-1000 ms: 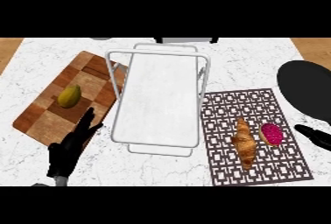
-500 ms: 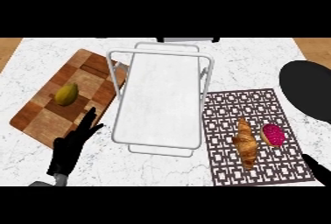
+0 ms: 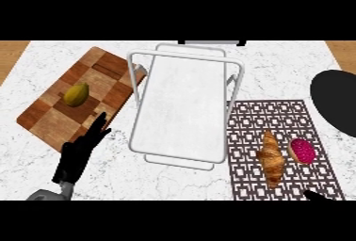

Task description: Pick the croissant from the placemat and place it in the tiered shelf

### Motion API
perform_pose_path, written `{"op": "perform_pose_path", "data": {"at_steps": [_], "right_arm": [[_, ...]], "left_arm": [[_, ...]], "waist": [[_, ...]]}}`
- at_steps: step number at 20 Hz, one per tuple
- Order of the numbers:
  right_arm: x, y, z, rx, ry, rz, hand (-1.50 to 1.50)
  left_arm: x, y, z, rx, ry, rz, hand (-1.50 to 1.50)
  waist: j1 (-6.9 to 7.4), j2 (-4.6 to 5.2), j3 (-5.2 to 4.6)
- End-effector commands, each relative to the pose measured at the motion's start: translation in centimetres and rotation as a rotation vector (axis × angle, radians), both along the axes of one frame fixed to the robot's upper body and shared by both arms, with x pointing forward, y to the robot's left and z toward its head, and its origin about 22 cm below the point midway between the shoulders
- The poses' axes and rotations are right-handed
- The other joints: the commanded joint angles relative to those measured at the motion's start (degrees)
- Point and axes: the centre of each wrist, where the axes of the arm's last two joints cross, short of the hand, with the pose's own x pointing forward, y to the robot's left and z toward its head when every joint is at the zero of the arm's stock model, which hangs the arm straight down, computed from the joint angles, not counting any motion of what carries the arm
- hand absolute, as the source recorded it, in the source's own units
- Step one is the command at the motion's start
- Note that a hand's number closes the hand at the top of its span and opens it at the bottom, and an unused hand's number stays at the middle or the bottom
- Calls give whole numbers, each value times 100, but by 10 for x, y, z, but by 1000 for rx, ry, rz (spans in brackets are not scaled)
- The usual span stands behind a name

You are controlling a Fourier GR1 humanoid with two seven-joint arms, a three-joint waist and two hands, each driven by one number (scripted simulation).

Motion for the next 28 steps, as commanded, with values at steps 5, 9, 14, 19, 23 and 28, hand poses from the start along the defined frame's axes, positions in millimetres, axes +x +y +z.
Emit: {"op": "perform_pose_path", "data": {"at_steps": [5, 9, 14, 19, 23, 28], "right_arm": [[3, -19, 25, -395, 488, -34, -150], [25, -9, 48, -497, 624, -114, -150], [59, 35, 51, -465, 667, -57, -150], [89, 55, 31, -385, 760, -33, -150], [103, 63, 8, -382, 845, -23, -150], [131, 78, -1, -365, 845, -50, -150]], "left_arm": [[-3, -9, -4, 9, 1, -37, 0], [7, 0, 1, 29, 1, -53, 0], [16, -11, -1, 38, -6, -64, 0], [14, -16, 3, 16, 1, -42, 0], [11, -13, -3, 17, 21, -33, 0], [15, -11, 2, 4, 15, -40, 0]], "waist": [[307, 98, -45], [394, 109, -30], [422, 98, -6], [400, 65, 0], [298, 53, -4], [229, 32, -3]]}}
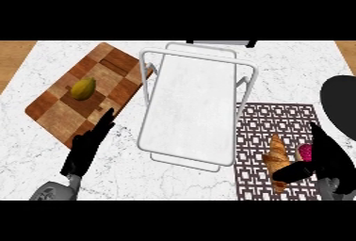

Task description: Pick the croissant from the placemat and place it in the tiered shelf

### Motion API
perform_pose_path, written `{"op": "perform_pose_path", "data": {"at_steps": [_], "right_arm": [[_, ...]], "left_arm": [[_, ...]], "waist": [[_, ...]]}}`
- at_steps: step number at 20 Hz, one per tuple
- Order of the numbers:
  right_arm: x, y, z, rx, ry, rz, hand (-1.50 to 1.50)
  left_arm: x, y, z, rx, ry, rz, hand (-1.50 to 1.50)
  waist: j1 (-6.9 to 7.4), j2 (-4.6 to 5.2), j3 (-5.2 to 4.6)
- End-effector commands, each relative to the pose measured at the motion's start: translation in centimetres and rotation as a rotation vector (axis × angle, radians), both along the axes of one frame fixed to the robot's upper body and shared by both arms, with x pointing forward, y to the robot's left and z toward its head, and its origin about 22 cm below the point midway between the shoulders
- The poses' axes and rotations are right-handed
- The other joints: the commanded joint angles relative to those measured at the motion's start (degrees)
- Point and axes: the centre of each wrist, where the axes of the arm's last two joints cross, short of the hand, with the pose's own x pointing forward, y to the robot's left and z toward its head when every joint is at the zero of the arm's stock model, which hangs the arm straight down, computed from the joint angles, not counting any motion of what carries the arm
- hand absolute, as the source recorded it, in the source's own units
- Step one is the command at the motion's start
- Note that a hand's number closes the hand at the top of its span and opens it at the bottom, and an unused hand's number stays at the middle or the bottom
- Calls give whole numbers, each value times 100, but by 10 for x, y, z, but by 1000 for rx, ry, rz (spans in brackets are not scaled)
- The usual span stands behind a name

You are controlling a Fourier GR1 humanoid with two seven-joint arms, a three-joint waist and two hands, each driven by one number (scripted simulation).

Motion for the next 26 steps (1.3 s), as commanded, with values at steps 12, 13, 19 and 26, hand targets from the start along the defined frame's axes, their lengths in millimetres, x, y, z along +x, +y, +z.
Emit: {"op": "perform_pose_path", "data": {"at_steps": [12, 13, 19, 26], "right_arm": [[23, 51, -37, -147, 224, -171, -150], [40, 44, -23, -152, 217, -180, -150], [28, 47, -33, -170, 267, -177, -150], [40, 50, -52, -155, 266, -181, -150]], "left_arm": [[-23, 4, -6, -9, 32, 36, 0], [-20, 4, -8, -7, 17, 35, 0], [-9, 19, -4, 13, 30, 55, 0], [-6, 22, -5, -4, 3, 54, 0]], "waist": [[-197, -69, 6], [-198, -52, 4], [-297, -50, 10], [-266, -35, 15]]}}
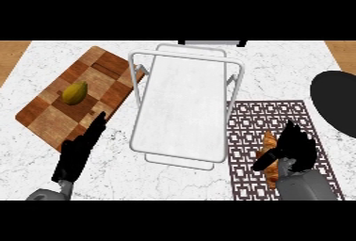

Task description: Pick the croissant from the placemat and place it in the tiered shelf

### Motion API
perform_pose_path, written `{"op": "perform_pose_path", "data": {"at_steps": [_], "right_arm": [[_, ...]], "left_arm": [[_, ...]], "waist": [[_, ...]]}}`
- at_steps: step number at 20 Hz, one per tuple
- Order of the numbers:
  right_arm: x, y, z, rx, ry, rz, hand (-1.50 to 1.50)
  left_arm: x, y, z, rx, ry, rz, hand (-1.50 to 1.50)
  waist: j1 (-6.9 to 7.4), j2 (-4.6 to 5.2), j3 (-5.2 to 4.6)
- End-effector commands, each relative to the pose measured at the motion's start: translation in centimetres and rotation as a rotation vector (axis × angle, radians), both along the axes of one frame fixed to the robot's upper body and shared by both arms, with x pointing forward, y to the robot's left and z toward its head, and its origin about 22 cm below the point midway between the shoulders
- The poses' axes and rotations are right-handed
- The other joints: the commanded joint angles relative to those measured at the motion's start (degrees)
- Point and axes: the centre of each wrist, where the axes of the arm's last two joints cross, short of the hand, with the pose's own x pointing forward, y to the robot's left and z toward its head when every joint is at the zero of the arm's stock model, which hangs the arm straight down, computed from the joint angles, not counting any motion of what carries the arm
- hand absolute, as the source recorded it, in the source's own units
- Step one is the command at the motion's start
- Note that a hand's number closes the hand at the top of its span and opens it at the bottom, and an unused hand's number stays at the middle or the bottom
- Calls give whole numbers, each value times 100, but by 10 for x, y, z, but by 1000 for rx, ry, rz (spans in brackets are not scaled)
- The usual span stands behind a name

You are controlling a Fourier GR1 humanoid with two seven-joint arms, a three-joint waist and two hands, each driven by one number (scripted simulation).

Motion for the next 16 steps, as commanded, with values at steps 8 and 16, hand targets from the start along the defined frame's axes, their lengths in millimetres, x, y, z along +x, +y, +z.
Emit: {"op": "perform_pose_path", "data": {"at_steps": [8, 16], "right_arm": [[4, 8, -21, -21, 152, -112, 150], [4, 11, -46, -50, 81, -22, 150]], "left_arm": [[-8, -14, -5, -5, 26, 8, 0], [-9, -2, -14, -13, 11, 13, 0]], "waist": [[1, 18, 24], [5, 27, 24]]}}
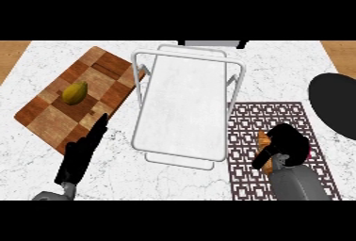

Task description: Pick the croissant from the placemat and place it in the tiered shelf

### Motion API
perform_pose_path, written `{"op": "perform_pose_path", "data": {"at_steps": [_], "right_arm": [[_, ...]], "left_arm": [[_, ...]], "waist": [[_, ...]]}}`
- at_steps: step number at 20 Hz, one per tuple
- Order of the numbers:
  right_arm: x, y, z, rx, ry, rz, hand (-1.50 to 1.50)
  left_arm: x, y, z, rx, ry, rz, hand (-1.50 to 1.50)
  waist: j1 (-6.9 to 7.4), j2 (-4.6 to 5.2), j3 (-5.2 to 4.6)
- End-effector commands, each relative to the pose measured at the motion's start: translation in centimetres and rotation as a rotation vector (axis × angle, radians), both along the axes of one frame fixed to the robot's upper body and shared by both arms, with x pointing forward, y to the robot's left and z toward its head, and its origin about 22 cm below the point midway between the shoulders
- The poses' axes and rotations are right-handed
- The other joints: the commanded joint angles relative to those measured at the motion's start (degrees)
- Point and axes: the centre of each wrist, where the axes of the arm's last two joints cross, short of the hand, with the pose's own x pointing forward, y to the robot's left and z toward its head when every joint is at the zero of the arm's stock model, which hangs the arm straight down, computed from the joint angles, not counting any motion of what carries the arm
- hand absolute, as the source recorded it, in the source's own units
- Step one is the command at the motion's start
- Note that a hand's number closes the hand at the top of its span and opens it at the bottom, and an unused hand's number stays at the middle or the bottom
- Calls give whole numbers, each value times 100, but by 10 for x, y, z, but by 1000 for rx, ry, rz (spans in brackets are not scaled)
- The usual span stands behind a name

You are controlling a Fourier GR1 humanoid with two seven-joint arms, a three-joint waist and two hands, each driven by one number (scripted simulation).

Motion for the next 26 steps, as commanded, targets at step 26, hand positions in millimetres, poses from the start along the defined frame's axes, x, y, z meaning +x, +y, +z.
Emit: {"op": "perform_pose_path", "data": {"at_steps": [26], "right_arm": [[38, -19, 190, 333, -650, 1669, 150]], "left_arm": [[12, 1, 5, 19, -9, -20, 0]], "waist": [[121, 150, 138]]}}
